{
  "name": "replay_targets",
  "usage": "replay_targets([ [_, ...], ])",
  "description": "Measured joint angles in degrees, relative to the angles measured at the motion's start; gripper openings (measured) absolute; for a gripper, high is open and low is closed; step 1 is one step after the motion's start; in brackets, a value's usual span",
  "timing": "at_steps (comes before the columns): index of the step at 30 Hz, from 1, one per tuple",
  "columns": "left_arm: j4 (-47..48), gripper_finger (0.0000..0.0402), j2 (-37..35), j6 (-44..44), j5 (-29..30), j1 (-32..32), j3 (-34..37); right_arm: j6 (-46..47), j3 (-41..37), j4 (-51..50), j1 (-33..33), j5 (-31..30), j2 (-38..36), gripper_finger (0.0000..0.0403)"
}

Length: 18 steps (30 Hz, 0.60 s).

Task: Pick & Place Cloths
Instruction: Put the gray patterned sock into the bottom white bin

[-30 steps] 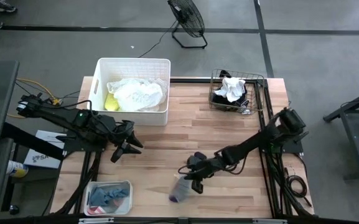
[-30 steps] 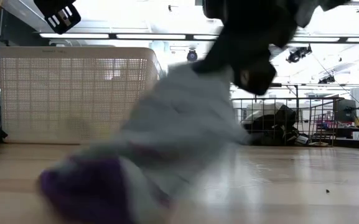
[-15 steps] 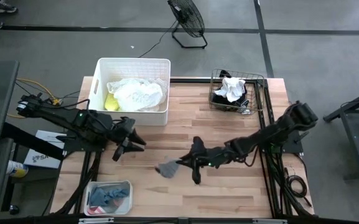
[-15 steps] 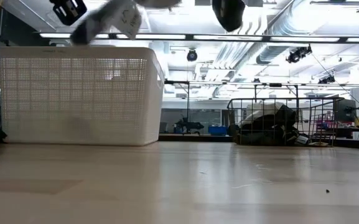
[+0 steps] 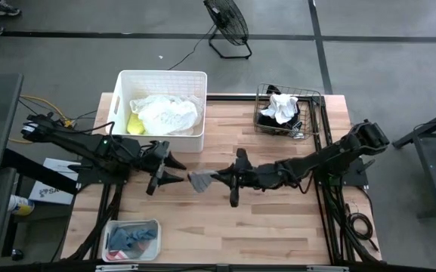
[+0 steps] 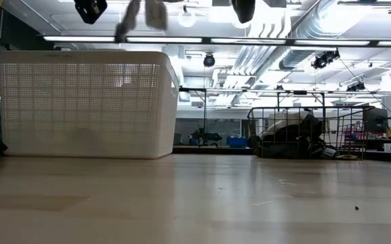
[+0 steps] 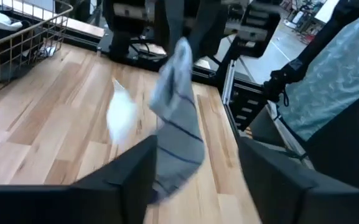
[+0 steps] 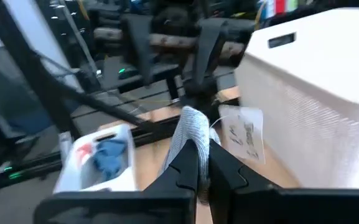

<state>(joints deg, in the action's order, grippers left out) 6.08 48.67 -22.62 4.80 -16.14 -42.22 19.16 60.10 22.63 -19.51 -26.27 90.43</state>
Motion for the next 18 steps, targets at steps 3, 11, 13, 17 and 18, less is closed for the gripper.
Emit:
replay_targets([
  [3, -2.0, 0.0267, 1.5, -0.1, 0.6, 0.0, 0.0, -1.2, 0.0, 1.6, 0.9, -3.4, -0.3, 0.0005],
  [11, -5.0, 0.0338, 5.2, -0.5, 5.4, 0.0, 0.0, -6.1, 0.0, 6.8, 2.4, -9.7, -0.3, 0.0005],
  [13, -5.4, 0.0339, 5.8, -2.1, 8.7, 0.0, 0.0, -7.1, 0.0, 8.1, 2.4, -9.4, -0.3, 0.0005],
  [17, -6.7, 0.0340, 6.0, -4.8, 14.2, 0.0, 0.0, -8.5, 0.0, 10.3, 2.5, -7.2, -0.3, 0.0005],
  [18, -6.9, 0.0340, 6.0, -5.5, 15.1, 0.0, 0.0, -8.5, 0.0, 10.3, 2.5, -6.6, -0.3, 0.0005],
])
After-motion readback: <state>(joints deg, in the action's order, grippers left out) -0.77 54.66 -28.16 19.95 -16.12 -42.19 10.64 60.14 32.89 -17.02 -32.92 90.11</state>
